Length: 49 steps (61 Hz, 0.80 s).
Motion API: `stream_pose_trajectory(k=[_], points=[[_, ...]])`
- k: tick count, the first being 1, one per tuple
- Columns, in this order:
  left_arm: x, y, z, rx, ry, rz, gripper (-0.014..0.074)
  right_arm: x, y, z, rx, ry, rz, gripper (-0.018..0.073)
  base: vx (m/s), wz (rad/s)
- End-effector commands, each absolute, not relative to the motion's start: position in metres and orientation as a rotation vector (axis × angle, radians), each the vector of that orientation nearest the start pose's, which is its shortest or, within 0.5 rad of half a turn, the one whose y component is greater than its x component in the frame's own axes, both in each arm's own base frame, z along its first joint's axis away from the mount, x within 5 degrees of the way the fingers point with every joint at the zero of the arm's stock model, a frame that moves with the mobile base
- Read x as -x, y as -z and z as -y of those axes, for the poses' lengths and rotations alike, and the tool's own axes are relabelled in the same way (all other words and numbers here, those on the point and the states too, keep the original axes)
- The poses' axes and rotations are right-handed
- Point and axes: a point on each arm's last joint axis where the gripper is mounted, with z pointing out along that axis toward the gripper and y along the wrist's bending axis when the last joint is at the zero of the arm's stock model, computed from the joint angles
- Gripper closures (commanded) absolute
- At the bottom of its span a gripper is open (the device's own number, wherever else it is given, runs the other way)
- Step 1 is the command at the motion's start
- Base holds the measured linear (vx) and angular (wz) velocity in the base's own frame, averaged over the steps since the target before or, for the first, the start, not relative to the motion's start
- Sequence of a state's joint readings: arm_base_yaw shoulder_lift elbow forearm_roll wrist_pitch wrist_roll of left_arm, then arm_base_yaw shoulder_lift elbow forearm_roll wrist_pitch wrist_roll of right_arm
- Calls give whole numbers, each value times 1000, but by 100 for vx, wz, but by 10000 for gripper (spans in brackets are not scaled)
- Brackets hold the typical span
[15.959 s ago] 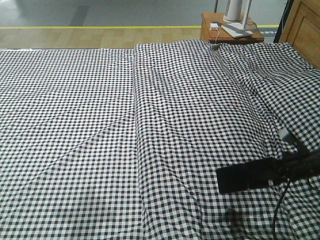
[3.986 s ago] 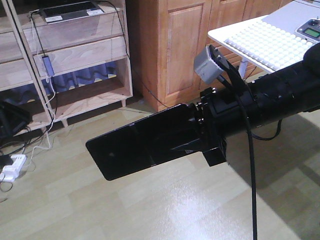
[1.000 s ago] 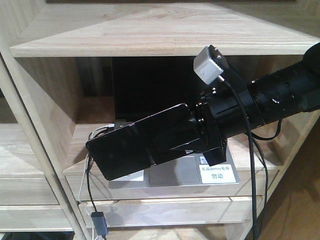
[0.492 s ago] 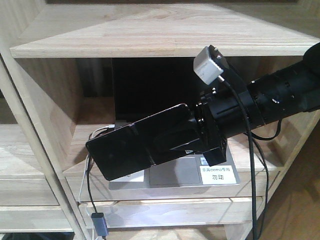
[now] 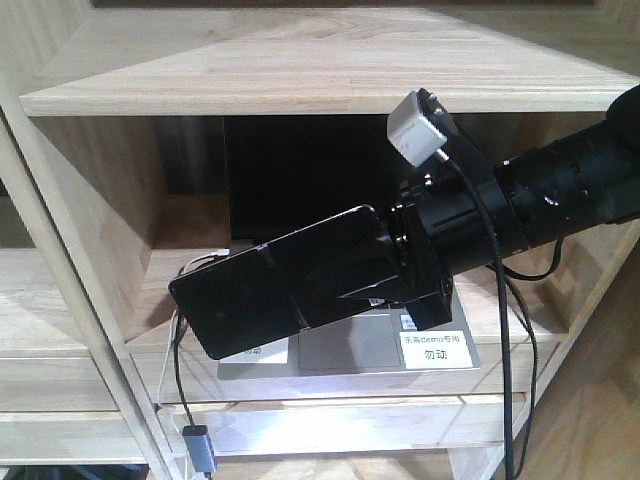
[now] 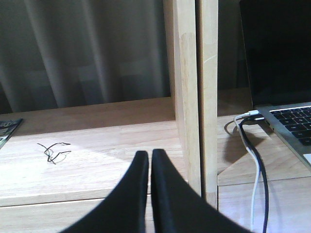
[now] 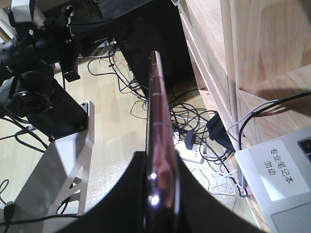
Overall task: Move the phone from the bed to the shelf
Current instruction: 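Raise the right gripper with the phone above the laptop shelf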
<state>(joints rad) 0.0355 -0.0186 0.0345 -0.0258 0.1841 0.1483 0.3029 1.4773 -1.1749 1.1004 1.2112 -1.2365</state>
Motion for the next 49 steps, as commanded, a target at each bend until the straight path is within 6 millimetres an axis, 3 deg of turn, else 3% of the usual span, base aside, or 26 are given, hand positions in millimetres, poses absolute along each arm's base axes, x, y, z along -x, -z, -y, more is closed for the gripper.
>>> stream_pose_trajectory(k=[1, 13, 23, 37, 49], points=[[-55, -200, -2, -57, -112, -1583, 595, -237, -356, -158, 1287, -1240, -1803, 561, 0, 0], [-55, -200, -2, -57, -112, -1583, 595, -236, -359, -158, 1284, -1238, -1793, 561, 0, 0], [-55, -200, -2, -57, -112, -1583, 595, -232, -376, -157, 1192, -1245, -1720, 561, 0, 0], [-55, -200, -2, -57, -112, -1583, 595, -216, -410, -150, 1107, -1128, -1606, 561, 0, 0], [-55, -200, -2, -57, -112, -1583, 595, -207, -457, -143, 1032, -1036, -1503, 561, 0, 0]])
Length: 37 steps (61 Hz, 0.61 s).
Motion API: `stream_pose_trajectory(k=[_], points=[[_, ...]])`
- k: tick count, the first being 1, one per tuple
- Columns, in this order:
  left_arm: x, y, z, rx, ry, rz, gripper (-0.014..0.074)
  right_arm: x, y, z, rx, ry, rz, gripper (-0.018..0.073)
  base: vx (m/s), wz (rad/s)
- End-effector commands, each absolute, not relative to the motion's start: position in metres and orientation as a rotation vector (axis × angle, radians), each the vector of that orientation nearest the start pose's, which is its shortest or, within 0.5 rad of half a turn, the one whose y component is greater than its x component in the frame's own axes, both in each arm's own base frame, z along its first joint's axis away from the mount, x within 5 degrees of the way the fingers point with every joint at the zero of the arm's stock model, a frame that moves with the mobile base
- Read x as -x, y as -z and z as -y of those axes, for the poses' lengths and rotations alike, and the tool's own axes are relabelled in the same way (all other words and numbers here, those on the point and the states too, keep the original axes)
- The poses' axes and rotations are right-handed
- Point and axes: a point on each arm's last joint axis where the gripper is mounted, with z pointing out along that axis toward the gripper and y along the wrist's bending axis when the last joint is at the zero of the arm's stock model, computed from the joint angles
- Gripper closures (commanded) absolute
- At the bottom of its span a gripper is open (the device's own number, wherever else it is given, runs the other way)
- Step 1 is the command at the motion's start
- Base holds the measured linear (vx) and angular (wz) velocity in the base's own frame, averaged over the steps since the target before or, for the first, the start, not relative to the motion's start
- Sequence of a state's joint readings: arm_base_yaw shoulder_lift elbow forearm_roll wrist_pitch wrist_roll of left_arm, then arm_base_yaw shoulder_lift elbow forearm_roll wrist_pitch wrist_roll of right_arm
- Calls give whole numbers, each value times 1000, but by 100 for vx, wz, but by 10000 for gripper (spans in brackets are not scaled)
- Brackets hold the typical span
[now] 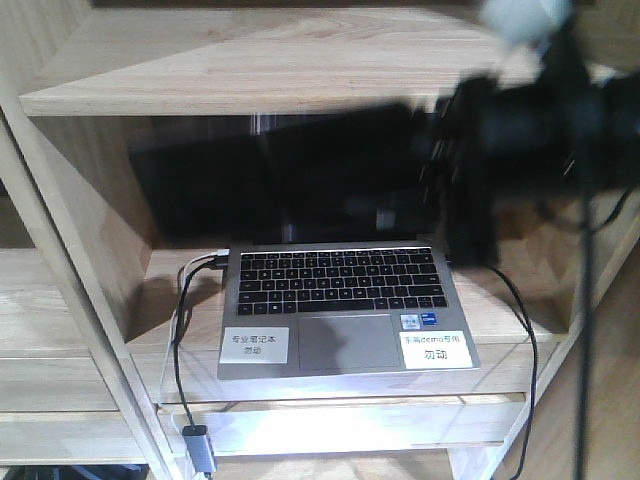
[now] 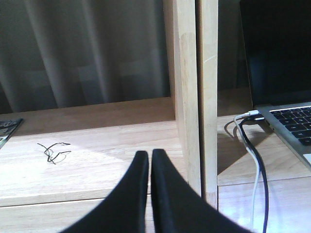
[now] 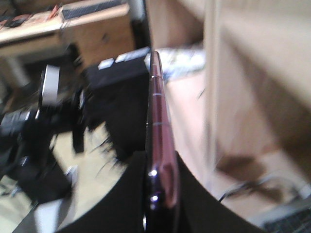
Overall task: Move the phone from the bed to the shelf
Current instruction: 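Raise the right gripper with the phone above the laptop shelf, then lower the phone onto the upper shelf and open the right gripper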
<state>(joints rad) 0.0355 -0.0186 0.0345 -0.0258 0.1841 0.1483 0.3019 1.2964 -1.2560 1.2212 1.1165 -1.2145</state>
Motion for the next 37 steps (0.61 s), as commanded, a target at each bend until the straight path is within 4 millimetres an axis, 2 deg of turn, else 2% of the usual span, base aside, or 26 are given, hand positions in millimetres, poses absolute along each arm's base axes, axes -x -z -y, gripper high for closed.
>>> stream_pose_trajectory(k=[1, 7, 17, 31, 37], points=[[-55, -200, -2, -57, -112, -1583, 595, -207, -461, -143, 1029, -1026, -1497, 561, 0, 0], [-55, -200, -2, -57, -112, -1583, 595, -206, -486, -139, 993, -948, -1458, 561, 0, 0], [-55, -200, -2, -57, -112, -1583, 595, -212, -516, -134, 936, -796, -1413, 561, 0, 0], [-55, -200, -2, -57, -112, -1583, 595, -245, -532, -144, 895, -815, -1408, 561, 0, 0], [-55, -200, -2, -57, -112, -1583, 595, -263, -533, -157, 906, -836, -1399, 561, 0, 0]])
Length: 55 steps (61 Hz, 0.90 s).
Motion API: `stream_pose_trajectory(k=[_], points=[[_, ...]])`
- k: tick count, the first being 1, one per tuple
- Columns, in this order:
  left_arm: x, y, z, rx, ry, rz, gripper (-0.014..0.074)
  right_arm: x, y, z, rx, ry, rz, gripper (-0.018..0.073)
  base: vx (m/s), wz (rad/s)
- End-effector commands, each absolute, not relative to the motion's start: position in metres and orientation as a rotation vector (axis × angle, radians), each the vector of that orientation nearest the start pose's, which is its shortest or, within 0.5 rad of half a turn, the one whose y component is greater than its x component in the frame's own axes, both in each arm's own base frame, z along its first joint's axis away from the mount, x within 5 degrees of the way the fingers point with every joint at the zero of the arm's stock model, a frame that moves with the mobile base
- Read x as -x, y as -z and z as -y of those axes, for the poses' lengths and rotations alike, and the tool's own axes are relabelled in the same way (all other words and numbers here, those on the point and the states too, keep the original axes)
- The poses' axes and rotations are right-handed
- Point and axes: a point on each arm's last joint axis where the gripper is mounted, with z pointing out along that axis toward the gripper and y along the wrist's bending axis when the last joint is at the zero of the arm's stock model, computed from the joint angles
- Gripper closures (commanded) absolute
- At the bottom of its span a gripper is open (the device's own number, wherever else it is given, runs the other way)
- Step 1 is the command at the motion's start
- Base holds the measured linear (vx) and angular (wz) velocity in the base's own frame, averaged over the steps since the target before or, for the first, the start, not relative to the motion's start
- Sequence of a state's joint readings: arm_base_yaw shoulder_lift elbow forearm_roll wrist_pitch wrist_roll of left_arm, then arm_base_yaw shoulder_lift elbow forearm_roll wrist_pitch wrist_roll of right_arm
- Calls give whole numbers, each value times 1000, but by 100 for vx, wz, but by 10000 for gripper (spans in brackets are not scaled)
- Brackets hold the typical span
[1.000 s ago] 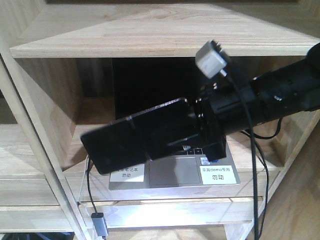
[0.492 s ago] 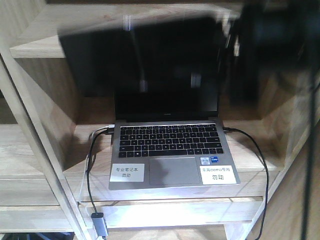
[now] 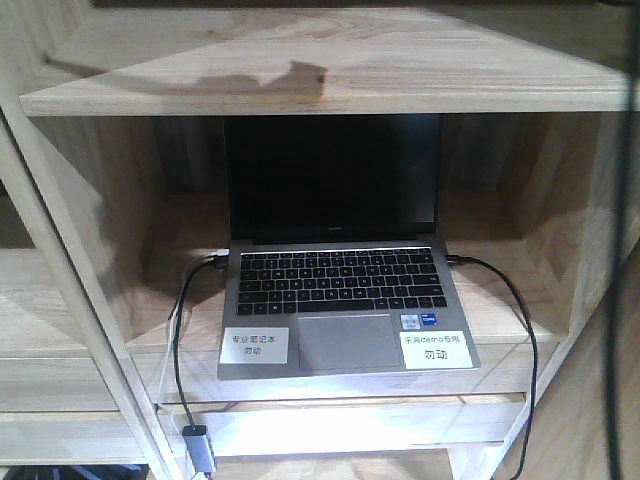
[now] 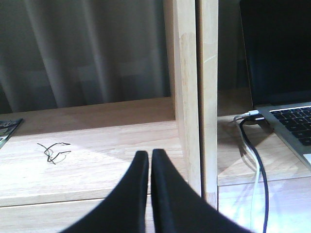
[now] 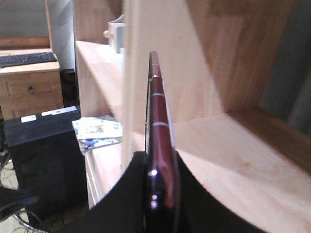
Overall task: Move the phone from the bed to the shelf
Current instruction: 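Lower the phone onto the upper shelf and open the right gripper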
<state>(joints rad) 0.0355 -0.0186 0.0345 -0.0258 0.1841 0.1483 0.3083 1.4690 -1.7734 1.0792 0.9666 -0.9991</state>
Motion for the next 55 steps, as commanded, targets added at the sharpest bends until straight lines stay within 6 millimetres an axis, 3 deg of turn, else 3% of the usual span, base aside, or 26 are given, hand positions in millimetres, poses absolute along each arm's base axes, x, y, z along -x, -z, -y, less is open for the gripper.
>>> stream_pose_trajectory(k=[1, 14, 32, 42, 55], points=[[-55, -200, -2, -57, -112, -1583, 595, -265, -533, -159, 910, -839, -1398, 561, 0, 0], [-55, -200, -2, -57, -112, -1583, 595, -308, -515, -194, 912, -849, -1423, 561, 0, 0], [-55, -200, -2, -57, -112, -1583, 595, -366, -475, -210, 761, -833, -1498, 561, 0, 0], [-55, -200, -2, -57, -112, -1583, 595, -385, -454, -216, 736, -824, -1542, 560, 0, 0], [-55, -200, -2, -57, -112, -1583, 595, -396, -443, -217, 719, -777, -1560, 507, 0, 0]])
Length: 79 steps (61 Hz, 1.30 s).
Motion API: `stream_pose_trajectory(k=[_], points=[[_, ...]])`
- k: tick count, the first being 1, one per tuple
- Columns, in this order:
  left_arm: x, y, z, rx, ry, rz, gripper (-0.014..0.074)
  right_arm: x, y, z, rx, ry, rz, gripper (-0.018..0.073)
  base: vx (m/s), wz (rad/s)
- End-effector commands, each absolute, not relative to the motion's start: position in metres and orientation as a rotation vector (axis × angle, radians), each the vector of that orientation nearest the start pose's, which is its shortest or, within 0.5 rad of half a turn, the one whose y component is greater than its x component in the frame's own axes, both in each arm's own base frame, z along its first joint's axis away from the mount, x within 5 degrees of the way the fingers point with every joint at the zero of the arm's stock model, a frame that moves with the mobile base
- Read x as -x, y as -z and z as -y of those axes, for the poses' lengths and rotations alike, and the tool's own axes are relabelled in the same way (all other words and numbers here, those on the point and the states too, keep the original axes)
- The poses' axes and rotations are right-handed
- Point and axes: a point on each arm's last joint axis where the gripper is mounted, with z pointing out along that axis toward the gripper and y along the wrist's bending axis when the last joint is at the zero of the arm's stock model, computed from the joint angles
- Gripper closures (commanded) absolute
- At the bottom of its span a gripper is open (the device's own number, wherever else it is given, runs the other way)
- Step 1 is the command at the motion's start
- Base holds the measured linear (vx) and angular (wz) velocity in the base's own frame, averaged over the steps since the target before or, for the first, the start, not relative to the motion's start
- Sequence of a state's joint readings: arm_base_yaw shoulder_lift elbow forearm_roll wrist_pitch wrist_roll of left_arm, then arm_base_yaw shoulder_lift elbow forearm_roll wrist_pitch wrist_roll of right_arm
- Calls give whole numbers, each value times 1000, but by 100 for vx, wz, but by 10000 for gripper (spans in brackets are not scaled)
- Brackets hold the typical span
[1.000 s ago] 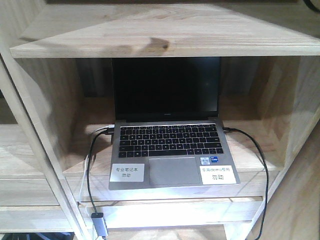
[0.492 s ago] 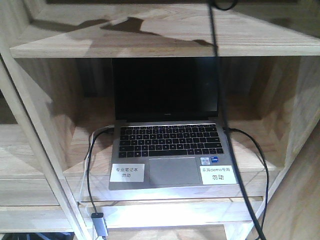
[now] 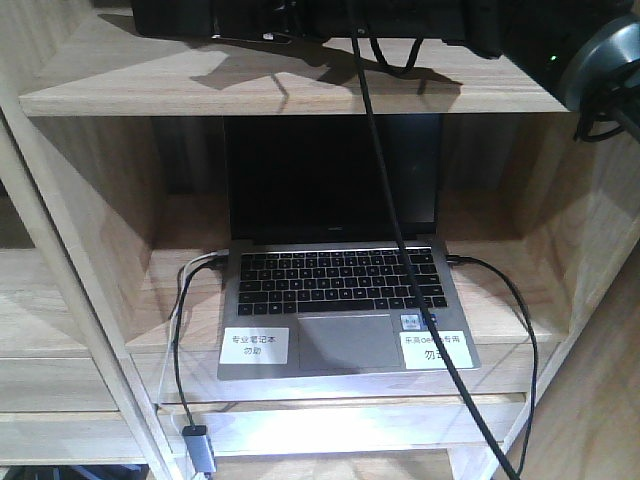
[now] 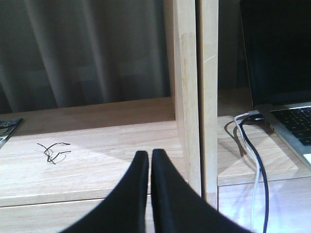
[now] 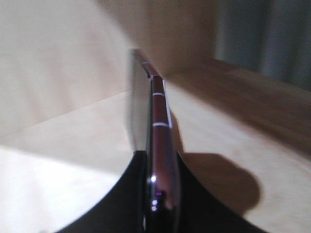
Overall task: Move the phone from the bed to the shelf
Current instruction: 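Lower the phone onto the upper shelf and open the right gripper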
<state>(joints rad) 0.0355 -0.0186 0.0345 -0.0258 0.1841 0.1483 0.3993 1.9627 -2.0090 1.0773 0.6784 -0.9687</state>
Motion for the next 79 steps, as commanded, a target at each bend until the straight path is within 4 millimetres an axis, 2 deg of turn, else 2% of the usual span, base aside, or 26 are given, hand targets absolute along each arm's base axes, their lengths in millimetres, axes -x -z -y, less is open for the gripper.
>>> stream_pose_trajectory(k=[1, 9, 25, 32, 45, 57, 68, 79], points=[[-55, -200, -2, -57, -112, -1583, 595, -396, -443, -217, 720, -772, -1560, 494, 0, 0], [-55, -200, -2, -57, -112, -1583, 595, -398, -442, -215, 722, -732, -1560, 379, 0, 0], [-55, -200, -2, -57, -112, -1583, 595, -403, -444, -212, 675, -674, -1545, 10, 0, 0], [-55, -200, -2, -57, -112, -1583, 595, -403, -446, -210, 661, -654, -1536, -57, 0, 0], [-55, -200, -2, -57, -112, -1583, 595, -402, -450, -206, 659, -641, -1529, -40, 0, 0], [-55, -200, -2, -57, -112, -1583, 595, -394, -460, -203, 679, -629, -1512, 22, 0, 0], [-55, -200, -2, -57, -112, -1583, 595, -380, -472, -192, 686, -692, -1549, 104, 0, 0], [-55, -200, -2, -57, -112, -1583, 595, -372, -481, -174, 670, -748, -1596, 246, 0, 0]])
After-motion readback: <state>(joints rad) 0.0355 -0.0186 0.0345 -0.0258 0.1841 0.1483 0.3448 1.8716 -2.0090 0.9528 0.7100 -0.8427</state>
